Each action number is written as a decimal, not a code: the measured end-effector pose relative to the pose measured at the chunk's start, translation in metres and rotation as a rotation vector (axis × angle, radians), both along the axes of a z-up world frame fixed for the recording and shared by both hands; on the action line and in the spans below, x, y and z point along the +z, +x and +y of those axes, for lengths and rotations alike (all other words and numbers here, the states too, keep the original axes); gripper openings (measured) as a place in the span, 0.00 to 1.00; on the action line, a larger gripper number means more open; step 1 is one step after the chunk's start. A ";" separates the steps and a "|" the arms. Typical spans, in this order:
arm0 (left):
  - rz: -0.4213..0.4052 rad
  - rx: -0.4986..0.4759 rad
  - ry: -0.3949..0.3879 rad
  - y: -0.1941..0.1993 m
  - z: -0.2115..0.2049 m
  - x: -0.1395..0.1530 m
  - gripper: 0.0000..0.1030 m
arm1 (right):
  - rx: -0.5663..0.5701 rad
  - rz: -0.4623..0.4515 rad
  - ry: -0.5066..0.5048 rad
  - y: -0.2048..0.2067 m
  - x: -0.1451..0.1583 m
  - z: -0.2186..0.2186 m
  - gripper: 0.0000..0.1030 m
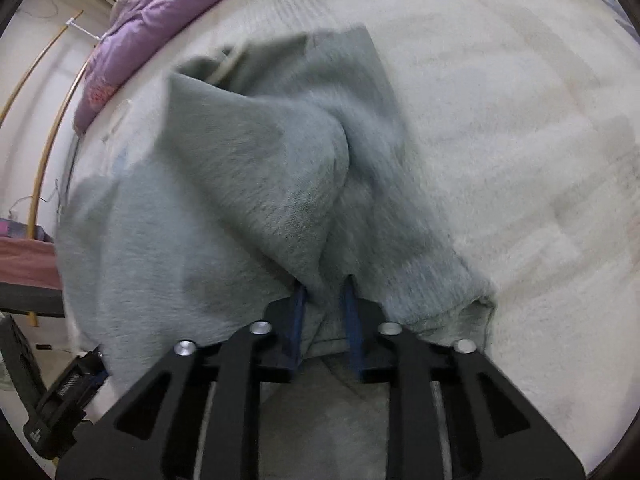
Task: Fold large clothes
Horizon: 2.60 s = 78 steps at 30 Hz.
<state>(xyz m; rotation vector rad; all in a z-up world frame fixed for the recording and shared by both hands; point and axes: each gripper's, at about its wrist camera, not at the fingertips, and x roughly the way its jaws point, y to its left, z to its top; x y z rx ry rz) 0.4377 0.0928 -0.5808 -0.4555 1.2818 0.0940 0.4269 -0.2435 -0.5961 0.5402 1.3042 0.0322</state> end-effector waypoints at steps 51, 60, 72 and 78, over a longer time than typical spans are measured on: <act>-0.020 0.005 0.058 -0.202 -0.020 0.042 0.04 | 0.180 -0.068 0.104 -0.176 0.063 0.009 0.08; 0.077 -0.053 0.041 -0.235 -0.017 -0.014 0.17 | -0.003 0.121 -0.011 -0.207 -0.018 0.010 0.23; -0.153 0.223 0.051 -0.219 0.090 0.046 0.70 | 0.110 -0.164 -0.176 -0.144 0.089 0.034 0.26; -0.040 0.266 -0.007 -0.158 0.119 -0.020 0.67 | 0.193 -0.176 -0.183 -0.064 0.060 0.051 0.11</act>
